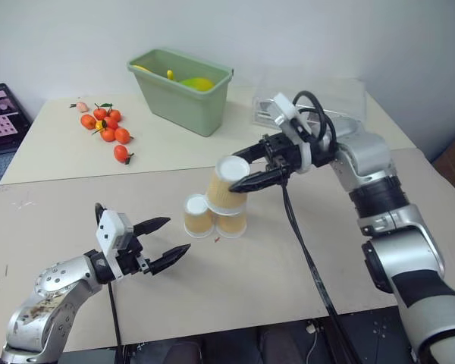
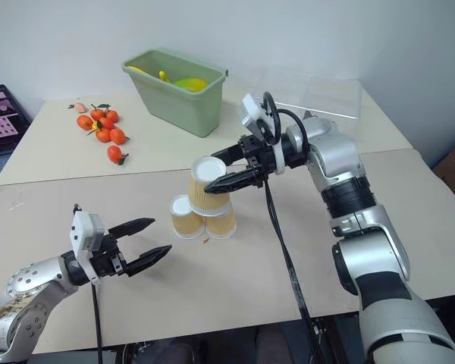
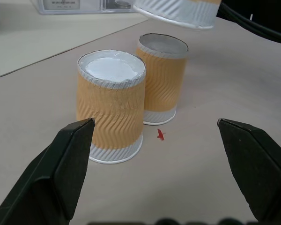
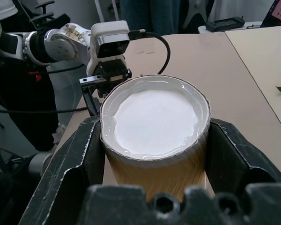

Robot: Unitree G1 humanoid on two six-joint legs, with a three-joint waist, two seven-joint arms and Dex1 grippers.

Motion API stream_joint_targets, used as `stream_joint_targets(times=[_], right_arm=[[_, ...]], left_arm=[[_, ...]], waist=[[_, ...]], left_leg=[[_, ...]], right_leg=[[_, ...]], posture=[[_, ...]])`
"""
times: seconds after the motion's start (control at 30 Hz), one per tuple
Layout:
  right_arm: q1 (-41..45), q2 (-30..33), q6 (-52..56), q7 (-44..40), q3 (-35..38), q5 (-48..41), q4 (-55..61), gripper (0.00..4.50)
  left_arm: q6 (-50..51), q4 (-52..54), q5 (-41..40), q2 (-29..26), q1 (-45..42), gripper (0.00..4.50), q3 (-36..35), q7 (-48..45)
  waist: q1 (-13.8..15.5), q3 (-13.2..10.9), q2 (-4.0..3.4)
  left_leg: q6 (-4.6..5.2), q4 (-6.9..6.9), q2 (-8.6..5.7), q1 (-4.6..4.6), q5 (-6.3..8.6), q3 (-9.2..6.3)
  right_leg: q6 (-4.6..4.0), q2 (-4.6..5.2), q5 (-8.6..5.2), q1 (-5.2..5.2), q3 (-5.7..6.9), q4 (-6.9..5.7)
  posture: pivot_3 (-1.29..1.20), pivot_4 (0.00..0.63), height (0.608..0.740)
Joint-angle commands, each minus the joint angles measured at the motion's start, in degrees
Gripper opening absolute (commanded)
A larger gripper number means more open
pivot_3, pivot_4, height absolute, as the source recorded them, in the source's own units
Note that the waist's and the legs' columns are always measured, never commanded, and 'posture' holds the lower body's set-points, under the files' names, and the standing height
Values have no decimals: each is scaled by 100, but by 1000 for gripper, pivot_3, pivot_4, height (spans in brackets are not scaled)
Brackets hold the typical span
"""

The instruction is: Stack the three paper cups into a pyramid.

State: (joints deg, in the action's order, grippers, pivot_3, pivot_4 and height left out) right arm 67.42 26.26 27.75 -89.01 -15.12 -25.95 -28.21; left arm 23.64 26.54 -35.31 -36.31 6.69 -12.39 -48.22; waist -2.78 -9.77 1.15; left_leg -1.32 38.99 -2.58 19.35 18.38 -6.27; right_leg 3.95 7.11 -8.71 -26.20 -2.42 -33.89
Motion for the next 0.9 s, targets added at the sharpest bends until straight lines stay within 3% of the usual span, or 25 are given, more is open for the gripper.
stream_joint_targets(times=[0.03, 0.83, 0.87, 0.9], right_arm=[[265, -228, -498, -332, 78, 166, -283, 2711], [362, -858, -1191, -291, 14, 680, -1256, 2711], [376, -877, -1231, -272, 22, 726, -1336, 3690], [380, -884, -1260, -295, 27, 752, -1377, 3740]], left_arm=[[-175, 172, 5, 19, 3, 4500, -66, 11], [-89, 362, -42, 58, 76, 4500, -105, 200], [-82, 371, -49, 61, 80, 4500, -108, 211], [-74, 378, -55, 64, 85, 4500, -111, 221]], waist=[[1, 0, 0], [-6, 1, -2], [-5, 1, -2], [-7, 1, -2]], left_leg=[[0, 0, 2, -3, 0, 0], [-10, 1, 4, -4, -5, 2], [-11, 1, 4, -4, -5, 2], [-11, 1, 4, -4, -5, 1]], right_leg=[[-1, -2, 0, 0, 1, -5], [-3, -4, 2, -4, 3, -12], [-4, -4, 2, -4, 3, -12], [-4, -4, 2, -4, 3, -13]], posture=[[0, 150, 738], [0, 150, 738], [0, 150, 738], [0, 150, 738]])
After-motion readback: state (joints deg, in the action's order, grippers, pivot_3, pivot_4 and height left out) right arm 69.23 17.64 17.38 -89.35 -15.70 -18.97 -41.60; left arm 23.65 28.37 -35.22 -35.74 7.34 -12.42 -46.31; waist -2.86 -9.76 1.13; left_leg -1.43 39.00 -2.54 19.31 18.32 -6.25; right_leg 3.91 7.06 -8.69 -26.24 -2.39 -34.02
